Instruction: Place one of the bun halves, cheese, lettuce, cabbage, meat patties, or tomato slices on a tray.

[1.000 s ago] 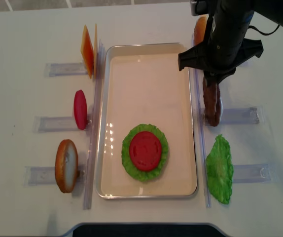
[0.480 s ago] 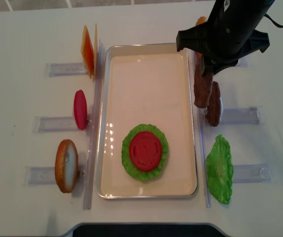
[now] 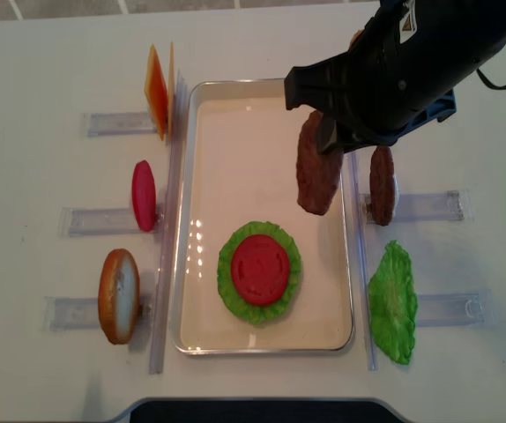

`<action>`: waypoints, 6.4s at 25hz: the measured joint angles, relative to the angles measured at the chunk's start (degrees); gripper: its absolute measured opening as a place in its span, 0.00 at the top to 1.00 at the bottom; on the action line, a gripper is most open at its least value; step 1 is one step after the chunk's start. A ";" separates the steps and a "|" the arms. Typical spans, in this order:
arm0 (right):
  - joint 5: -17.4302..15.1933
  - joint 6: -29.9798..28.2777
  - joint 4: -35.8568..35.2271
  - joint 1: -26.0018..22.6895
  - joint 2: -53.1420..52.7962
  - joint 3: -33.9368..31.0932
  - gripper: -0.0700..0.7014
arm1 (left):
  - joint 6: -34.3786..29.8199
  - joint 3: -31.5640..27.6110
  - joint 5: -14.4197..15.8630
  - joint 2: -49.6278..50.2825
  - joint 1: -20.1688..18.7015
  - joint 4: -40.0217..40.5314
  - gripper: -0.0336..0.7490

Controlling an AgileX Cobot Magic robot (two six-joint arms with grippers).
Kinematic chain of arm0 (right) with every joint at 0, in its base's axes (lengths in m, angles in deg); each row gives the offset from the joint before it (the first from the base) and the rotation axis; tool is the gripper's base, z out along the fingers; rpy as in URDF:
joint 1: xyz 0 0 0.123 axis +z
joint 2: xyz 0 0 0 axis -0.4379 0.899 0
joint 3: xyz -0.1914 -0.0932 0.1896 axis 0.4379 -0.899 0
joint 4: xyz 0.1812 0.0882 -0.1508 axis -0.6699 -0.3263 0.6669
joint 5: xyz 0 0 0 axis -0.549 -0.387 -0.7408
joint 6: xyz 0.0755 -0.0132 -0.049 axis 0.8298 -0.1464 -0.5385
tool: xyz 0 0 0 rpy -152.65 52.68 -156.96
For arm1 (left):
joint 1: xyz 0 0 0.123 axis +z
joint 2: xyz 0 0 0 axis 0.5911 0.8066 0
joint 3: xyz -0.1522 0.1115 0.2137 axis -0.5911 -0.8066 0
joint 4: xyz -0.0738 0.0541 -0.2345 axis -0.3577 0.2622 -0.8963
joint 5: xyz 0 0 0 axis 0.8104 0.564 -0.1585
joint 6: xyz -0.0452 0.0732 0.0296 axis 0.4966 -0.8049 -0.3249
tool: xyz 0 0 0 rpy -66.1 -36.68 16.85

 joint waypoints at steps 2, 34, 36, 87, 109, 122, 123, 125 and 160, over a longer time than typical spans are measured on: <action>3.46 -1.42 -3.12 0.91 -0.60 -1.92 0.73 | 0.00 0.00 0.00 0.00 0.00 0.00 0.96; 23.06 -35.99 -39.55 3.74 7.80 -15.12 0.73 | 0.00 0.00 0.00 0.00 0.00 0.00 0.96; 22.79 -37.38 -40.23 3.74 9.22 -15.12 0.73 | 0.00 0.00 0.00 0.00 0.00 0.00 0.96; 14.22 -62.55 -60.21 -6.15 19.78 -21.08 0.73 | 0.00 0.00 0.00 0.00 0.00 0.00 0.96; 10.51 -62.93 -60.39 -8.92 20.70 -21.08 0.73 | 0.00 0.00 0.00 0.00 0.00 0.00 0.96; 10.76 -62.93 -60.56 -8.92 20.83 -21.08 0.72 | 0.00 0.00 0.00 0.00 0.00 0.00 0.96; 10.83 -62.93 -60.56 -8.92 20.83 -21.08 0.70 | 0.00 0.00 0.00 0.00 0.00 0.00 0.96; 11.11 -62.93 -60.56 -8.92 20.83 -21.08 0.66 | 0.00 0.00 0.00 0.00 0.00 0.00 0.96; 19.53 -45.82 -40.43 -8.92 14.08 -18.77 0.36 | 0.00 0.00 0.00 0.00 0.00 0.00 0.96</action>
